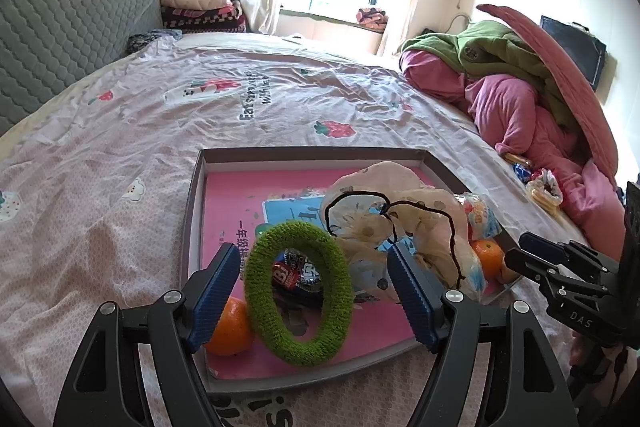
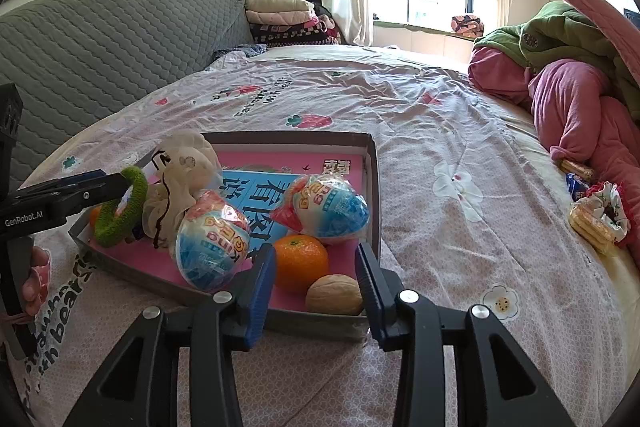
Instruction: Organize objects
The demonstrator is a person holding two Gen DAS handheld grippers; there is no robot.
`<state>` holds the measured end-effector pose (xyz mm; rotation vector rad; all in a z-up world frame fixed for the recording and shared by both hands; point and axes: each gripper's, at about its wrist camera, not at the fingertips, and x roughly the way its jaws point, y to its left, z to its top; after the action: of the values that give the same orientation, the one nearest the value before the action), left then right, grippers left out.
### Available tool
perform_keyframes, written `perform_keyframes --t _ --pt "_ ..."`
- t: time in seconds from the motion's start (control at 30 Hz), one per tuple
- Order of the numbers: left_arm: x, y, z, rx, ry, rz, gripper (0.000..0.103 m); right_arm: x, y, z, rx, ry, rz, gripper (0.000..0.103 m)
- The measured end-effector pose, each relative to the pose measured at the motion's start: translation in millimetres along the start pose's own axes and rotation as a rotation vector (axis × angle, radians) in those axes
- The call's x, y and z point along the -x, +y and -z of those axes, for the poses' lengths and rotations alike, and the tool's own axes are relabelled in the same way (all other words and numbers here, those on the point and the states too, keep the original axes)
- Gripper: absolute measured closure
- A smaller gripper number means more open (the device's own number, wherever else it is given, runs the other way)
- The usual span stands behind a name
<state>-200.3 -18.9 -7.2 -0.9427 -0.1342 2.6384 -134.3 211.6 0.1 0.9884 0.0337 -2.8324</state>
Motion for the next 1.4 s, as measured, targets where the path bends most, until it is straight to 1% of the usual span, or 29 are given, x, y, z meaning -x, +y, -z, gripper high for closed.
perform_keyframes --t 0.17,0.23,0.4,0.63,0.77,0.9,0.97,1.03,1.2,1.33,1.4 --pt "1 -3 0 -0.006 0.0 -0.001 0.026 1 -1 0 0.002 -0.003 0.001 0.06" --pt "4 -5 1 -0.01 -0.001 0.005 0.026 1 -1 0 0.002 -0.004 -0.002 0.056" --pt "12 -10 2 -0.013 -0.012 0.001 0.025 5 2 -1 0.004 -0.021 0.0 0.051" --pt "26 -23 5 -0.006 -0.01 -0.051 0.025 13 6 -5 0.003 -0.055 -0.015 0.048" --pt "39 -33 8 -0.008 -0.017 -0.083 0.024 24 11 -8 0.011 -0.099 -0.028 0.046" --pt "52 -42 11 -0.019 -0.029 -0.116 0.024 39 18 -6 0.021 -0.141 -0.039 0.041" --pt "57 -45 13 -0.015 -0.035 -0.133 0.024 44 22 -5 0.025 -0.148 -0.04 0.04" --pt "62 -45 17 0.01 -0.034 -0.137 0.024 48 26 -2 0.033 -0.15 -0.036 0.04" --pt "66 -45 30 0.019 -0.007 -0.162 0.024 54 32 5 0.037 -0.149 -0.02 0.038" --pt "71 -45 41 0.028 0.001 -0.191 0.024 61 35 11 0.018 -0.152 -0.019 0.032" --pt "74 -45 47 0.032 -0.005 -0.217 0.024 64 37 13 0.015 -0.154 -0.015 0.032"
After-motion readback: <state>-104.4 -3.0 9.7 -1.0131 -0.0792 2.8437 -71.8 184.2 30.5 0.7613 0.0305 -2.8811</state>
